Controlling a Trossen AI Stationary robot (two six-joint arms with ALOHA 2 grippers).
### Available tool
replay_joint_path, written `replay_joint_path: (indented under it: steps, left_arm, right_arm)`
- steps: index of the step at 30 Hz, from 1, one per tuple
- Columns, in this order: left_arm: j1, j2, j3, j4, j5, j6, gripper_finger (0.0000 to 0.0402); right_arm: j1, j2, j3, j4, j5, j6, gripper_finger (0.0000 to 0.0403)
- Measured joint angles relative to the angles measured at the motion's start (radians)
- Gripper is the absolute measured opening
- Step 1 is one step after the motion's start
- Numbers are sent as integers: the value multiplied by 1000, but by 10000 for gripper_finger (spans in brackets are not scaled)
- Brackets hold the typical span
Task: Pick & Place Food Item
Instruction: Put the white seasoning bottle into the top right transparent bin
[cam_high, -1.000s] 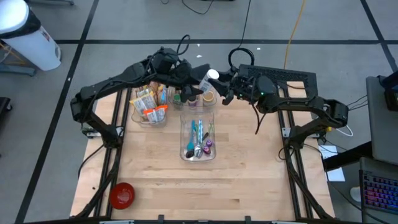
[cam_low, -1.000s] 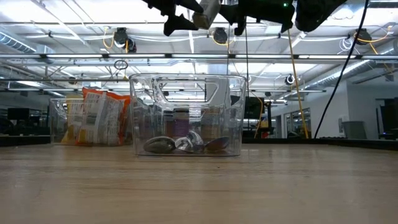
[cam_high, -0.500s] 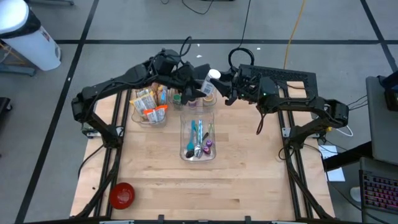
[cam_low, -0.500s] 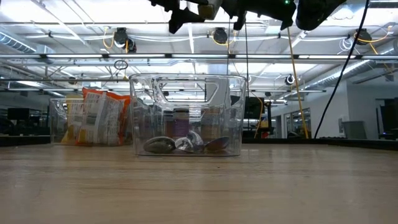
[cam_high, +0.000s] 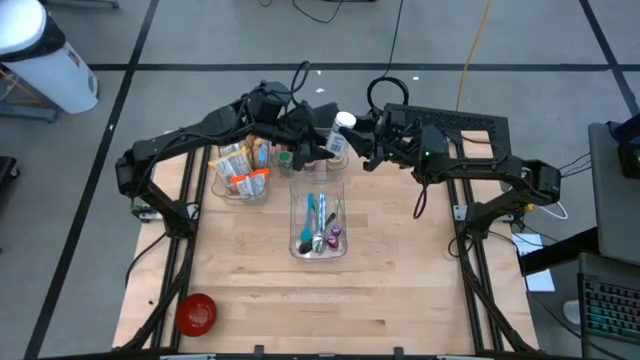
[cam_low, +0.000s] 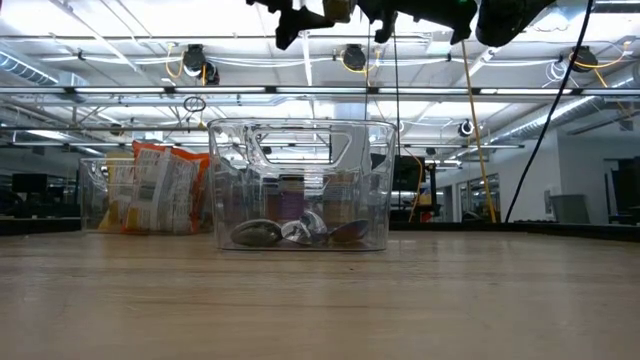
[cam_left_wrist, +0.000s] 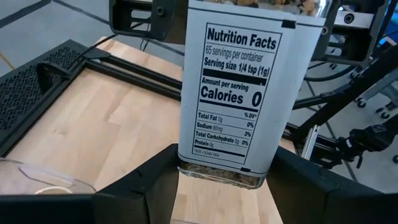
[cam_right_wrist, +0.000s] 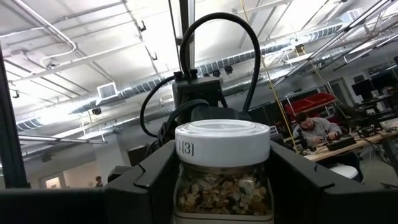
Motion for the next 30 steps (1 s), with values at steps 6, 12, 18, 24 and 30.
replay_joint_path:
  steps: [6,12,18,24,30]
  left_arm:
    - [0,0,-1,33,87,-31,224]
    - [-6,0,-1,51,108,-46,224]
    - [-14,0,-1,85,112,-77,225]
    - [-26,0,-2,114,121,-91,226]
    - [-28,0,-2,115,122,-89,226]
  right_arm:
    - [1,0,1,19,-32,27,190]
    - [2,0,1,37,-57,43,190]
    - [1,0,1,44,-77,60,190]
    - [2,0,1,48,-84,75,190]
    - [10,0,1,49,-84,75,190]
